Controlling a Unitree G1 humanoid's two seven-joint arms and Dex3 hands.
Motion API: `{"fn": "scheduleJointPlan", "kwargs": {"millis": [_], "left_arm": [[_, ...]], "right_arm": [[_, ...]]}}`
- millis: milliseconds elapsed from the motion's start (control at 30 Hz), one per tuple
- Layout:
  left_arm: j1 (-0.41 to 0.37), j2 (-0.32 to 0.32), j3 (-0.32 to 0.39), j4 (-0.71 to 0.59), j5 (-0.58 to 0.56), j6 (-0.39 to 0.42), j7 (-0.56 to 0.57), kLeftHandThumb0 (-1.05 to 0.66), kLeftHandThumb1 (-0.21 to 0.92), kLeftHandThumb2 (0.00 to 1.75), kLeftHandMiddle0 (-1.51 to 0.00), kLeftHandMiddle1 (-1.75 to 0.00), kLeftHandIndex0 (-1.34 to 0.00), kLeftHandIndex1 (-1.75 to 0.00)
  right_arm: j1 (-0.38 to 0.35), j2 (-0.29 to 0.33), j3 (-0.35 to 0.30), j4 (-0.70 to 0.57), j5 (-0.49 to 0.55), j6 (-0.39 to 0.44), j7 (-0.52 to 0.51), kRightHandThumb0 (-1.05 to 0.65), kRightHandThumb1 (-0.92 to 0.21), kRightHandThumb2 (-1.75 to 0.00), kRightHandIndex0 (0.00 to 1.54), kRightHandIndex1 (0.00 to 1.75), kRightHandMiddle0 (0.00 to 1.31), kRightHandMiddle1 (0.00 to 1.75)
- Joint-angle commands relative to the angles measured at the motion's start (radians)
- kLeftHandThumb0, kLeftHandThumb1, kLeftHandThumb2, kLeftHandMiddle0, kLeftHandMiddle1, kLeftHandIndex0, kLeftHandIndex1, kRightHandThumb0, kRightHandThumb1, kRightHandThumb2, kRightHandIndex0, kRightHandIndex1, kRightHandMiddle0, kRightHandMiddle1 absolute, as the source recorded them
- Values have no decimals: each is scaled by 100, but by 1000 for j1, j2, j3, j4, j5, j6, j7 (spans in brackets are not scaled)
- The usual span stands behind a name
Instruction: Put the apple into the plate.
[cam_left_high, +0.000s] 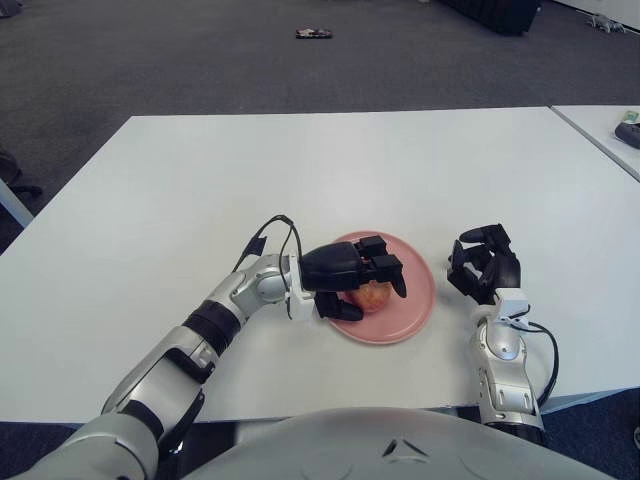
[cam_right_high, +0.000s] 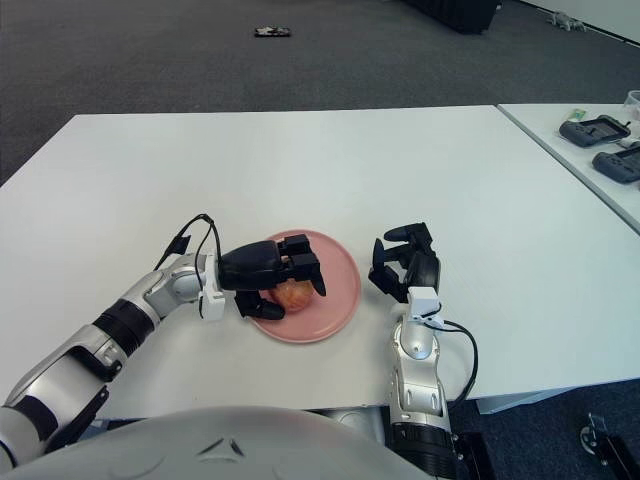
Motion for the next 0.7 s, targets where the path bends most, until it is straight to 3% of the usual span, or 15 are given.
{"fn": "scheduleJointPlan", "kwargs": {"millis": [0,333,667], "left_arm": [[-26,7,50,-28,-1,38,28,-35,30,134,0,-134,0,-135],[-41,-5,115,-17,-36,72,72,-43,32,131,0,-127,0,-133],[-35,-27,206,-24,-109,100,118,-52,31,124,0,-104,0,-129]], "right_arm": [[-8,-3,2,-2,0,12,3,-39,-66,-89,53,161,35,175],[-4,7,3,-21,20,25,12,-39,-66,-89,53,158,35,175],[-2,0,6,-21,5,21,9,-39,-66,-88,54,157,35,175]]}}
